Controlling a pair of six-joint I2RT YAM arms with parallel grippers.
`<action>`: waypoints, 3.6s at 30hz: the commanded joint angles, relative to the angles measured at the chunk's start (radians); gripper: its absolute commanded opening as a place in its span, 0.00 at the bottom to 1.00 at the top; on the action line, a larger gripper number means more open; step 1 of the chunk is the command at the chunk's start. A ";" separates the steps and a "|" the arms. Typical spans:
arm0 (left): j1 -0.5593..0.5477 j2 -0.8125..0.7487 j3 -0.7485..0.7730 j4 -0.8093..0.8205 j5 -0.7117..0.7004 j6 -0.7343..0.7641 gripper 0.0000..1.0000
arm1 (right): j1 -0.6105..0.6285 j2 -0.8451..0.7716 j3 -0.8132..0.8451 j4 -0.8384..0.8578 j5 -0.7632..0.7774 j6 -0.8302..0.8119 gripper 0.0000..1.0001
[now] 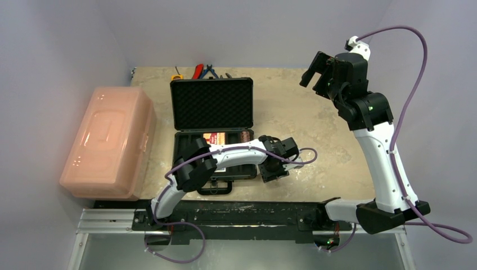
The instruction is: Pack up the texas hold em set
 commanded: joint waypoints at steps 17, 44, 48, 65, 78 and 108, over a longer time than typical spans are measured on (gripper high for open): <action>-0.009 0.022 0.027 0.035 -0.072 -0.031 0.36 | -0.002 -0.011 0.018 0.007 -0.021 0.011 0.99; -0.009 -0.253 -0.091 0.042 -0.120 -0.138 0.00 | -0.002 -0.041 0.000 0.007 -0.011 0.024 0.99; -0.009 -0.333 -0.117 0.033 -0.171 -0.168 0.00 | -0.002 -0.052 -0.010 0.007 -0.003 0.024 0.99; 0.036 -0.469 -0.206 -0.043 -0.356 -0.423 0.00 | -0.002 -0.068 -0.044 0.021 -0.014 0.028 0.99; 0.062 -0.447 -0.264 0.006 -0.241 -0.480 0.00 | -0.002 -0.076 -0.070 0.024 -0.030 0.032 0.99; 0.103 -0.381 -0.336 0.070 -0.175 -0.521 0.00 | -0.002 -0.063 -0.068 0.013 -0.032 0.035 0.99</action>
